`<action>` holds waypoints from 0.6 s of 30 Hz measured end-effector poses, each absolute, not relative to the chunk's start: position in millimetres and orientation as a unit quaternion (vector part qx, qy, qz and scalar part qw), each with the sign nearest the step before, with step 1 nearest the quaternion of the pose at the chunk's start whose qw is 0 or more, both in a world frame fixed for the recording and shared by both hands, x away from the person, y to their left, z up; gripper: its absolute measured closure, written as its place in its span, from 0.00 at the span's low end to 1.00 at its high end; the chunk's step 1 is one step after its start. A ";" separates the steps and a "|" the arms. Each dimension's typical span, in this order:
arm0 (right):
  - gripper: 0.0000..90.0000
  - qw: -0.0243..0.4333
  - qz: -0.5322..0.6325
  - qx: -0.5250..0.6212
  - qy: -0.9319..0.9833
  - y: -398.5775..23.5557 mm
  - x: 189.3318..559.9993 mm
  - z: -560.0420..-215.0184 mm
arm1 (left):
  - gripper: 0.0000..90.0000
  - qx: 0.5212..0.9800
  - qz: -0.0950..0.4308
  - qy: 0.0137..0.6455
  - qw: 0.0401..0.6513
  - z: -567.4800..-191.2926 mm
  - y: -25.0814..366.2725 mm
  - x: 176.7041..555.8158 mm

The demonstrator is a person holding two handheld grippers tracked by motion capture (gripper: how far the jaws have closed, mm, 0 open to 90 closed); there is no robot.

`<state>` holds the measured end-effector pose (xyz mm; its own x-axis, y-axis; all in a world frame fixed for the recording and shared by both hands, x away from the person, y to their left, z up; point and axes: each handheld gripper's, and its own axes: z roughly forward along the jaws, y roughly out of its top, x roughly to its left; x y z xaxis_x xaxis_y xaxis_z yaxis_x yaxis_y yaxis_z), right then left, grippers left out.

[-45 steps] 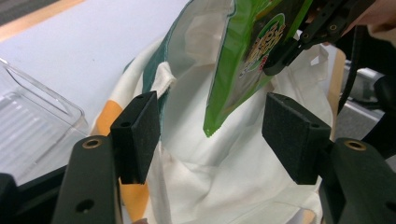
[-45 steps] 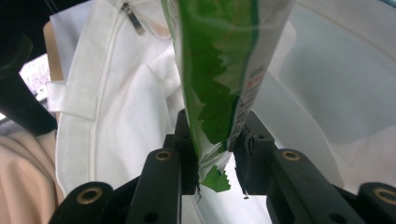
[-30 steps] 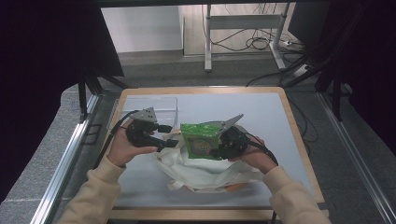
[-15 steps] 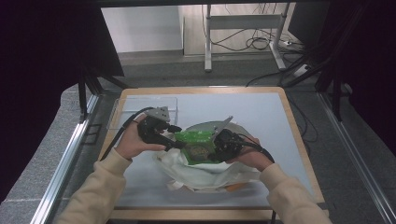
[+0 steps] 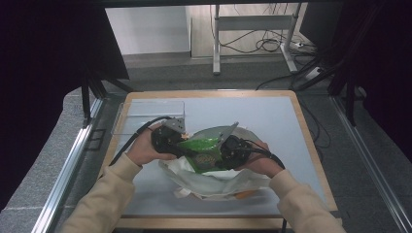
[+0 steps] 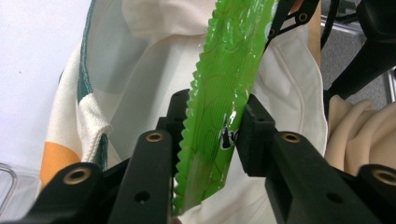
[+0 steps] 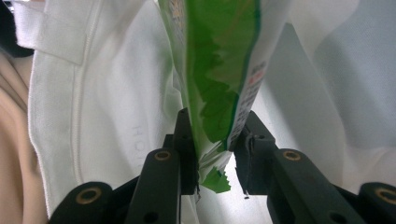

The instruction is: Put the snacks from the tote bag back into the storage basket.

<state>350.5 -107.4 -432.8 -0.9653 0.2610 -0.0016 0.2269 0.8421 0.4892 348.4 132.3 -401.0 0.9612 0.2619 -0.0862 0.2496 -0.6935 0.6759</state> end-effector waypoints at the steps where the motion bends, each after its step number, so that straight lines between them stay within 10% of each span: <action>1: 0.78 0.033 0.252 0.127 0.959 -108.1 350.5 -432.1 | 0.79 0.920 0.008 0.137 0.366 -400.4 133.1 348.7; 18: 0.48 0.037 0.338 0.211 0.916 -138.0 343.6 -417.5 | 0.83 0.914 0.008 0.148 0.379 -395.7 143.1 347.9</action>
